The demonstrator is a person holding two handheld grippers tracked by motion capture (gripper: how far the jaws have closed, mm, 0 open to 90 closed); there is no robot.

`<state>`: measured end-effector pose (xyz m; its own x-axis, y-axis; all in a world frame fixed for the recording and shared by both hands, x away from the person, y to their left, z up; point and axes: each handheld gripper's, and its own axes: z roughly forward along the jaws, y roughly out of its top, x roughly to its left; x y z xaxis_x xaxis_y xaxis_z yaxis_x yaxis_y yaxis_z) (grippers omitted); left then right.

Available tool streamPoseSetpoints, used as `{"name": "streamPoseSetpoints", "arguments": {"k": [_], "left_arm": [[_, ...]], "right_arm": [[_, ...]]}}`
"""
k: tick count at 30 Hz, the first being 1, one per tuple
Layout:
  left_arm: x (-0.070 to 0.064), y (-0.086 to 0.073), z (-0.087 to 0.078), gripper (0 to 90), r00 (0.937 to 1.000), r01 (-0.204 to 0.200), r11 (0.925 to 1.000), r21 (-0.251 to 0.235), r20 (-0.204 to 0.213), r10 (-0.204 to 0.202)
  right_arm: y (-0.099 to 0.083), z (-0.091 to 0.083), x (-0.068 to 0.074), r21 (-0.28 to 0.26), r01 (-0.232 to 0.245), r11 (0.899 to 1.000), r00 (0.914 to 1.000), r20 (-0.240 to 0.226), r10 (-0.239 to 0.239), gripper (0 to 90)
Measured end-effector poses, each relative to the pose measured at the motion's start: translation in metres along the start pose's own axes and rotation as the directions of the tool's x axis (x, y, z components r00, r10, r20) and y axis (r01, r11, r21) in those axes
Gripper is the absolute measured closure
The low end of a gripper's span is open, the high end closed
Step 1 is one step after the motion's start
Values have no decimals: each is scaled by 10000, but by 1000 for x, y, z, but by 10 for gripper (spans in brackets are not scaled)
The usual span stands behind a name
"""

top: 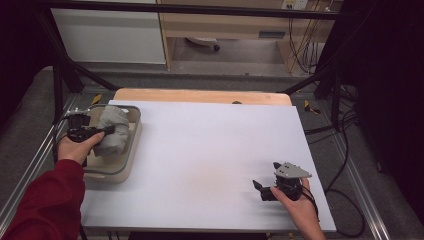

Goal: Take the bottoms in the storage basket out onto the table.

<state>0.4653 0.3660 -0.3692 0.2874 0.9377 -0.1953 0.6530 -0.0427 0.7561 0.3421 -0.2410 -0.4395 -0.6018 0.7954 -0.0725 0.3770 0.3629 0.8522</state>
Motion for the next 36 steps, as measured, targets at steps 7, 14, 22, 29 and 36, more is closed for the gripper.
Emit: {"name": "streamPoseSetpoints", "arguments": {"k": [7,14,22,29,36], "left_arm": [[3,7,-15,645,10000,-5,9984,-558,0,5],[1,11,-19,645,9998,165,9947,-1014,98,-156],[-6,15,-20,645,9993,168,9920,-1255,346,-126],[-15,24,-27,645,9985,219,9867,-1613,527,-135],[-22,34,-33,644,9985,115,9827,-1849,551,-13]], "right_arm": [[1,0,0,-35,49,10000,10000,81,-49,31],[1,-1,0,-48,17,10000,10000,85,-17,31],[1,0,0,-47,1,10000,10000,88,-1,31],[1,-2,0,-144,-40,9999,9998,186,43,30],[2,-2,0,-153,5,9999,9999,170,-2,31]]}}
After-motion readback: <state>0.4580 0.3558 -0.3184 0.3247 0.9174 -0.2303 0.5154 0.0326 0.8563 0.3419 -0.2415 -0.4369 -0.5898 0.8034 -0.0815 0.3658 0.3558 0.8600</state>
